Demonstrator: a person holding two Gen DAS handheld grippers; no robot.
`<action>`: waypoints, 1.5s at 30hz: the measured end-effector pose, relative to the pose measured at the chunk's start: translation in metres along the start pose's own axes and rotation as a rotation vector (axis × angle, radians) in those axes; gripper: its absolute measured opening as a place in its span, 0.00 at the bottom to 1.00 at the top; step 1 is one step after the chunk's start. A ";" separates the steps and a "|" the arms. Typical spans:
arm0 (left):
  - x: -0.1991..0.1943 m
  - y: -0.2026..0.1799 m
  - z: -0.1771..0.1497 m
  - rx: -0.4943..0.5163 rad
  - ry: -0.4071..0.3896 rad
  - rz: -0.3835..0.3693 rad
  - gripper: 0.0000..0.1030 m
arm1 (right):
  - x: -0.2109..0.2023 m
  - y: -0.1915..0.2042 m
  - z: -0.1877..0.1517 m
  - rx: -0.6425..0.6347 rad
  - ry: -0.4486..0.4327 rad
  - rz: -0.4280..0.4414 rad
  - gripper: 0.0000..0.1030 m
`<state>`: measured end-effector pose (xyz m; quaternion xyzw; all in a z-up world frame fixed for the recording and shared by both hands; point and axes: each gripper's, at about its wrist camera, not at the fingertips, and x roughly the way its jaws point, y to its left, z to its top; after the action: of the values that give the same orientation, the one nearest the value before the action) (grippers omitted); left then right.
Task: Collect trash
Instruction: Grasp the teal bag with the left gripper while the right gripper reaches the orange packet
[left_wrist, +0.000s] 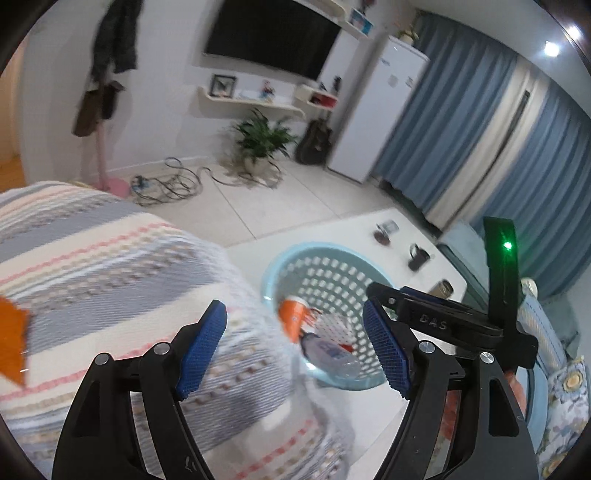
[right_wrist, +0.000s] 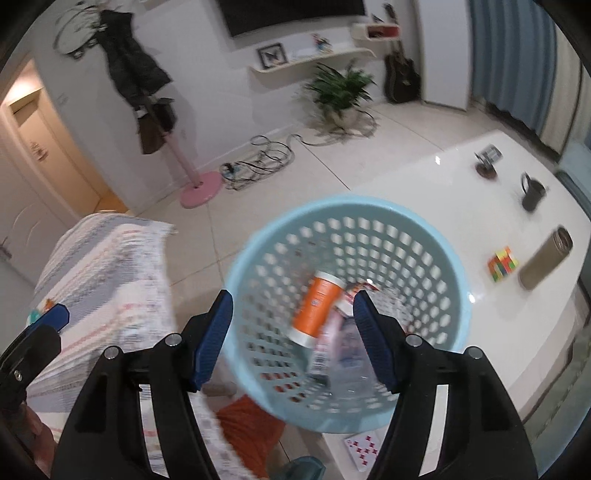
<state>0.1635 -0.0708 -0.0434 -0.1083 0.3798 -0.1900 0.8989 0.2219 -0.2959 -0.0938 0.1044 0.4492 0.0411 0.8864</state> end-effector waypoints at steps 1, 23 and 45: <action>-0.010 0.007 0.000 -0.012 -0.018 0.015 0.72 | -0.006 0.015 0.001 -0.025 -0.014 0.014 0.62; -0.152 0.227 -0.027 -0.436 -0.148 0.351 0.75 | 0.002 0.297 -0.047 -0.380 -0.043 0.339 0.66; -0.110 0.291 -0.012 -0.429 -0.053 0.399 0.40 | 0.088 0.371 -0.057 -0.569 0.126 0.340 0.66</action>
<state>0.1598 0.2379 -0.0799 -0.2239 0.4013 0.0778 0.8847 0.2365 0.0888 -0.1135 -0.0766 0.4499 0.3183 0.8309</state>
